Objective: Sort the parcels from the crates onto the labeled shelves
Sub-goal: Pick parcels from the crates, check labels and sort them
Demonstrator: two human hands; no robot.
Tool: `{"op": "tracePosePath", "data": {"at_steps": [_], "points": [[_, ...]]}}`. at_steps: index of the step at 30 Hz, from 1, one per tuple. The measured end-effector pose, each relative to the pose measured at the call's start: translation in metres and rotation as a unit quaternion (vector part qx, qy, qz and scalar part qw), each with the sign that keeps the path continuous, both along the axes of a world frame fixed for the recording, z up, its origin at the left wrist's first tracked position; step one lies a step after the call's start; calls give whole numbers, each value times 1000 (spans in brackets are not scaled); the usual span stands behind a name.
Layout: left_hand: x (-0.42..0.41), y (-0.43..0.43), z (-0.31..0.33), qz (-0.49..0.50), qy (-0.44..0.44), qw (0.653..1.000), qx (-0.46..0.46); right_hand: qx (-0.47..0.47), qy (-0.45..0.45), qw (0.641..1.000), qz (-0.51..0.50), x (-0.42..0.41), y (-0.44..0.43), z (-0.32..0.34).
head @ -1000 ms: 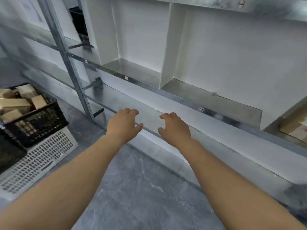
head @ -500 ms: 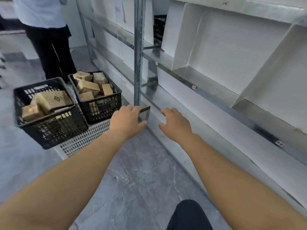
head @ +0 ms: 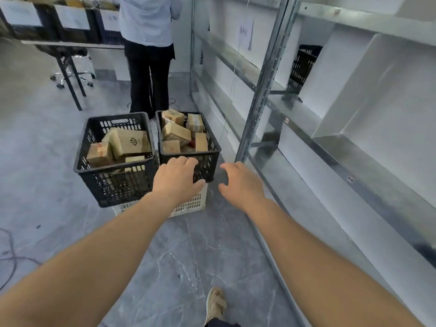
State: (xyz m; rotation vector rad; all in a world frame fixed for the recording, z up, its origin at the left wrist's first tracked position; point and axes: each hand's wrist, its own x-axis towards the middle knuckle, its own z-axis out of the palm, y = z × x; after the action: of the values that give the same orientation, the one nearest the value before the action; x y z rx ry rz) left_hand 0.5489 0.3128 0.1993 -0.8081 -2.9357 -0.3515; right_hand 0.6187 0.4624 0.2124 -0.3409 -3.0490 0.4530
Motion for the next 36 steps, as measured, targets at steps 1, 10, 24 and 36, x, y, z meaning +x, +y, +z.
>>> {"op": "tracePosePath", "data": {"at_steps": [1, 10, 24, 36], "points": [[-14, 5, -1, 6, 1, 1000, -4, -2, -4, 1000, 8, -16, 5, -1], [-133, 40, -11, 82, -24, 996, 5, 7, -18, 995, 93, -165, 49, -6], [-276, -71, -51, 213, -75, 974, 7, -17, -57, 976, 207, -361, -35, -40], [-429, -216, -64, 226, -129, 965, 7, -31, -100, 978, 181, -514, -166, -63]]}}
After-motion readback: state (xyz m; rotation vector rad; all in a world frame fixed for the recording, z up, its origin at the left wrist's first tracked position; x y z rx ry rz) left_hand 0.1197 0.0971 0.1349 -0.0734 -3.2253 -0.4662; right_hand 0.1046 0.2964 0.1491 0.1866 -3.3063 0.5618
